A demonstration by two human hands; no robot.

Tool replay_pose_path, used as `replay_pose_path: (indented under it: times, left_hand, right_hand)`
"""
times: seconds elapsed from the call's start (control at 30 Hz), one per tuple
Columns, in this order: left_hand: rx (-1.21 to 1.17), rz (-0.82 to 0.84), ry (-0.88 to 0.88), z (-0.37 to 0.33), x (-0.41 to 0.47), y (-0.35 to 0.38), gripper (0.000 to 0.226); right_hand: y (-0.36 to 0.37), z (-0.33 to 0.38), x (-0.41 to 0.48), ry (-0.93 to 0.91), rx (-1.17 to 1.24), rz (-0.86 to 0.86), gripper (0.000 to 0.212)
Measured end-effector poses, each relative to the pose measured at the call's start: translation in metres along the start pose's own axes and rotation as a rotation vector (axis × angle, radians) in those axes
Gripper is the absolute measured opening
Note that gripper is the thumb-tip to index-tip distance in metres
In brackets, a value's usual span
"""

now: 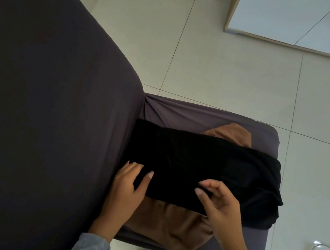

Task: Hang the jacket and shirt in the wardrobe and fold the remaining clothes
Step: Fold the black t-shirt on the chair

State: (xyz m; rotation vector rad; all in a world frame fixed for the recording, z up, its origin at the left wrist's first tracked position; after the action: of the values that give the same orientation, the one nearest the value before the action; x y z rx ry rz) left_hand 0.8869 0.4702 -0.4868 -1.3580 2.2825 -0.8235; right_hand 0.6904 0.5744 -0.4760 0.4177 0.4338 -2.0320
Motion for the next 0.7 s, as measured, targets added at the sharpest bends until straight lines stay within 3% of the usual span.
replay_pose_path:
  times: [0.07, 0.2, 0.33, 0.4, 0.47, 0.53, 0.63, 0.7]
  left_hand:
    - [-0.097, -0.083, -0.088, -0.006, 0.012, -0.003, 0.029]
    - [-0.074, -0.175, -0.149, -0.01, 0.044, 0.0, 0.016]
    - [0.14, -0.033, -0.315, -0.001, 0.064, 0.014, 0.008]
    - [0.312, 0.029, -0.349, -0.002, 0.066, 0.021, 0.027]
    - [0.422, -0.038, -0.272, -0.012, 0.064, 0.02, 0.036]
    - [0.408, -0.087, -0.126, -0.028, 0.063, 0.026, 0.03]
    - [0.279, -0.027, 0.072, -0.048, 0.073, 0.047, 0.016]
    - [0.202, 0.041, 0.171, -0.061, 0.085, 0.062, 0.022]
  right_hand:
    - [-0.005, 0.001, 0.009, 0.047, 0.052, -0.113, 0.008]
    - [-0.011, 0.01, 0.03, 0.029, -0.137, -0.282, 0.011]
    - [-0.012, 0.014, 0.047, 0.001, -0.211, -0.33, 0.011]
    - [-0.016, 0.016, 0.052, -0.041, -0.245, -0.34, 0.014]
    - [-0.023, 0.016, 0.052, -0.083, -0.311, -0.368, 0.017]
    - [-0.041, 0.012, 0.05, -0.081, -0.341, -0.438, 0.018]
    - [-0.086, -0.007, 0.047, 0.014, -0.301, -0.584, 0.019]
    - [-0.116, -0.02, 0.049, 0.09, -0.28, -0.627, 0.021]
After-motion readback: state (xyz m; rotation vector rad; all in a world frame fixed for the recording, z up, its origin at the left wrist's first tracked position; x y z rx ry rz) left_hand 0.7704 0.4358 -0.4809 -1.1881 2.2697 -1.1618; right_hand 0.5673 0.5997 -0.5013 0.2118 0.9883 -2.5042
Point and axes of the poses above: each hand's wrist, its own x-axis towards the middle knuckle, its own y-axis out of the palm, z = x × y, the point moved 4 cm from there along x, towards the middle knuckle, and after that the axes turned 9 degrees about y, right-handed, at the moved point
